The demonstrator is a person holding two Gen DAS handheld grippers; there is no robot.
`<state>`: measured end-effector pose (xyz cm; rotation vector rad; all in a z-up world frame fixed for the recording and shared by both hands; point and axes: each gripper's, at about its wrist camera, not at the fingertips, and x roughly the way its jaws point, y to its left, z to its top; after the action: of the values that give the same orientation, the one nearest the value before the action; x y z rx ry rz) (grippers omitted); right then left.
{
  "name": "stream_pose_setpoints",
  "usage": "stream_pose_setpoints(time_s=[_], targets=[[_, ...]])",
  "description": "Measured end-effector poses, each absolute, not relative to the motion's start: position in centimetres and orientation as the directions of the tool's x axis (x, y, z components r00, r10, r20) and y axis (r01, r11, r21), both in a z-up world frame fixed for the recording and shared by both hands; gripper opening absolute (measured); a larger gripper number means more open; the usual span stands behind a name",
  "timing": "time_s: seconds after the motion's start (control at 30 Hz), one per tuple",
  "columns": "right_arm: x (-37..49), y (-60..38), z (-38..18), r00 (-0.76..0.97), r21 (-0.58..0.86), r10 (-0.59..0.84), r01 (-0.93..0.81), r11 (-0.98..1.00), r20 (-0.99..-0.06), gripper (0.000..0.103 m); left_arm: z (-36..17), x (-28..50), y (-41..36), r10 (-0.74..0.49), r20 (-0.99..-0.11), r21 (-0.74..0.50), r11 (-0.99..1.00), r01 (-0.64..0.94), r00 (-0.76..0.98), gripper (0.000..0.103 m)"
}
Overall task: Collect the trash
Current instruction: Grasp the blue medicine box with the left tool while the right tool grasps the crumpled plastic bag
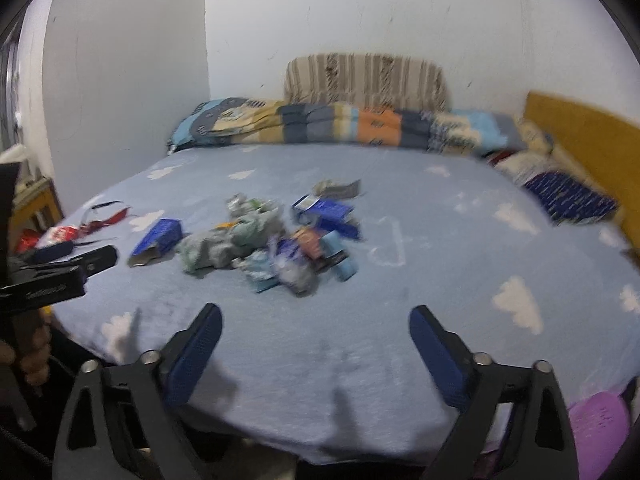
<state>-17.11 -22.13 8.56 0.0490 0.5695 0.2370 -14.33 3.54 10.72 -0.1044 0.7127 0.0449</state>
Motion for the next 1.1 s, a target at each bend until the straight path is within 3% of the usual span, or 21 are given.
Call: stream_pose_setpoints(time_s=[0.03,0.1,0.17,0.4,0.63,0.7,0.77,0.83,0.87,0.97,1.1], targets=[[-16.6,-22.2,8.4,0.796,0.144,0.266,-0.224,0.964,-0.544,0.083,10.8,-13.7,4.1,0.0,-0.665,-0.098,0.991,-0.087,0.747,0.094],[-15.5,-22.3,7.9,0.748,0.192,0.314,-0.249,0.949,-0.585,0.082,10.9,-12.1,5.4,-0.018,-0.695,-0.14,0.984,-0.11,0.719,0.081],[-13.8,-22.5,7.4,0.684,0.245,0.362,-0.267,0.932,-0.633,0.082,10.7,-10.3,6.6,-0.016,-0.726,-0.154,0.978,-0.14,0.688,0.075],[-7.4,-20.9,7.3,0.576,0.302,0.42,-0.294,0.907,-0.701,0.077,8.1,-3.9,10.5,-0.124,-0.824,-0.27,0.944,-0.191,0.552,0.071],[-1.4,-17.6,4.4,0.494,0.226,0.362,-0.314,0.922,-0.791,0.076,6.7,-0.9,10.5,-0.103,-0.857,-0.222,0.958,-0.181,0.504,0.071],[-0.3,-17.2,3.6,0.488,0.196,0.332,-0.308,0.931,-0.808,0.07,6.3,-0.3,10.2,-0.083,-0.868,-0.191,0.966,-0.175,0.489,0.071],[0.3,-17.0,2.9,0.472,0.202,0.332,-0.305,0.931,-0.817,0.049,5.9,0.2,10.0,-0.049,-0.877,-0.15,0.973,-0.176,0.478,0.071],[0.7,-17.3,2.4,0.455,0.213,0.328,-0.286,0.934,-0.828,0.039,5.4,0.8,9.9,-0.011,-0.887,-0.106,0.978,-0.179,0.462,0.071],[0.8,-17.6,2.3,0.453,0.222,0.331,-0.278,0.935,-0.828,0.037,5.2,1.0,10.0,-0.013,-0.891,-0.107,0.978,-0.181,0.454,0.07],[0.5,-18.6,3.1,0.478,0.253,0.351,-0.257,0.933,-0.805,0.034,4.6,1.3,10.2,-0.028,-0.9,-0.116,0.977,-0.177,0.435,0.055],[0.1,-19.6,4.0,0.509,0.313,0.383,-0.221,0.924,-0.771,0.033,4.7,1.0,10.1,0.01,-0.892,-0.075,0.983,-0.17,0.452,0.05]])
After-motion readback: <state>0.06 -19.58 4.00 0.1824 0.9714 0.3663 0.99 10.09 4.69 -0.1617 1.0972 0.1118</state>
